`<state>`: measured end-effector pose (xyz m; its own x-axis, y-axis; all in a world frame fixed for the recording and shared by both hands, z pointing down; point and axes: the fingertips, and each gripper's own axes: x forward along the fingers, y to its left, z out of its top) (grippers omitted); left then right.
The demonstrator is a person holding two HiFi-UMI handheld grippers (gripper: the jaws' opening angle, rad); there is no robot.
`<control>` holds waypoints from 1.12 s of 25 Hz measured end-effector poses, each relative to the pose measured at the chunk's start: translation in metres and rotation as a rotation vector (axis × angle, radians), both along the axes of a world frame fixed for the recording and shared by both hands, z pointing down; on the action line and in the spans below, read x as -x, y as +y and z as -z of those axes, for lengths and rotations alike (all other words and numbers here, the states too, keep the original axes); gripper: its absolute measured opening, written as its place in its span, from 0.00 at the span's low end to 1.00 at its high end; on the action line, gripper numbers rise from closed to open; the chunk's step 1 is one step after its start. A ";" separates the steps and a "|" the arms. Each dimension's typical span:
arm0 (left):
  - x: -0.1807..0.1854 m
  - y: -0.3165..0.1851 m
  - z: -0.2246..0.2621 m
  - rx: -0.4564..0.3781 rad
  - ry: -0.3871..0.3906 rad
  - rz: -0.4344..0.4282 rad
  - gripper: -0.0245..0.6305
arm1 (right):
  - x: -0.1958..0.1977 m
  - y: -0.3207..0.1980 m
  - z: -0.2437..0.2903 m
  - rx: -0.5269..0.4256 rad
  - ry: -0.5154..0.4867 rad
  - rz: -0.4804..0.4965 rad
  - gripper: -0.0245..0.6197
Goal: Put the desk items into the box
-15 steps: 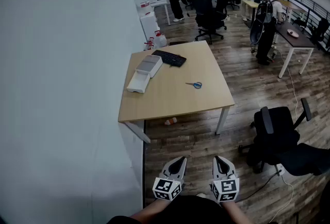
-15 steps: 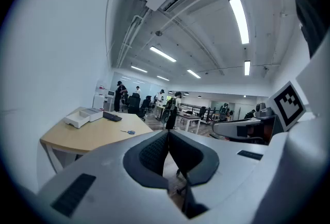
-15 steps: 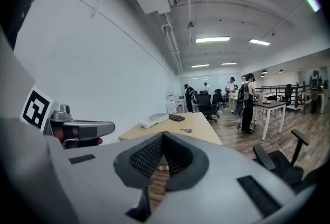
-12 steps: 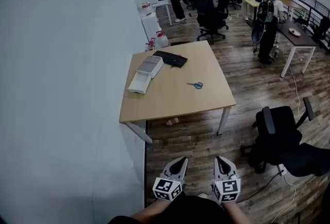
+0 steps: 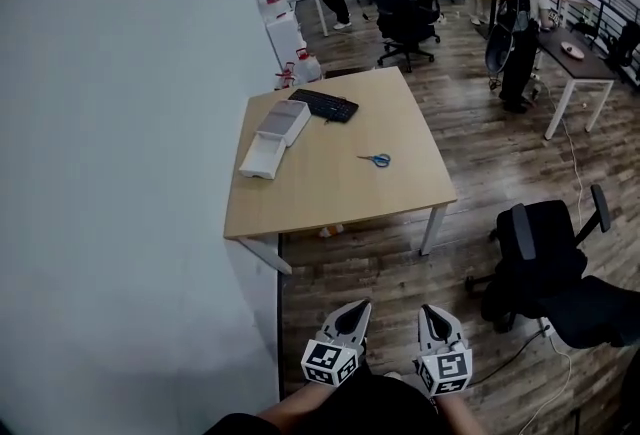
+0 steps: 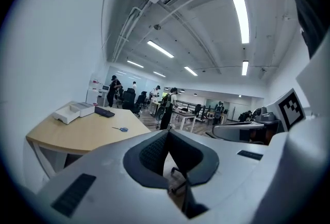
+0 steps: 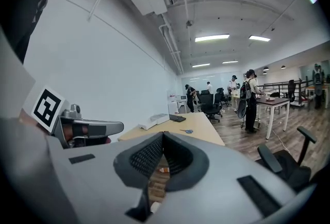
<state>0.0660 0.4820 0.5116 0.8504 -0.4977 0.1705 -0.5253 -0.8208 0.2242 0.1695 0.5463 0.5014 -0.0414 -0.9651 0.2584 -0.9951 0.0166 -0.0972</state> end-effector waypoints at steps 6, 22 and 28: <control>-0.013 -0.053 -0.002 0.012 0.061 -0.037 0.06 | -0.007 -0.052 -0.001 0.028 0.026 -0.012 0.13; -0.001 -0.251 -0.008 0.074 0.111 -0.018 0.06 | 0.016 -0.261 -0.012 0.160 -0.009 0.058 0.13; 0.011 -0.307 0.000 0.048 0.103 -0.037 0.06 | 0.022 -0.322 -0.016 0.174 -0.002 0.044 0.13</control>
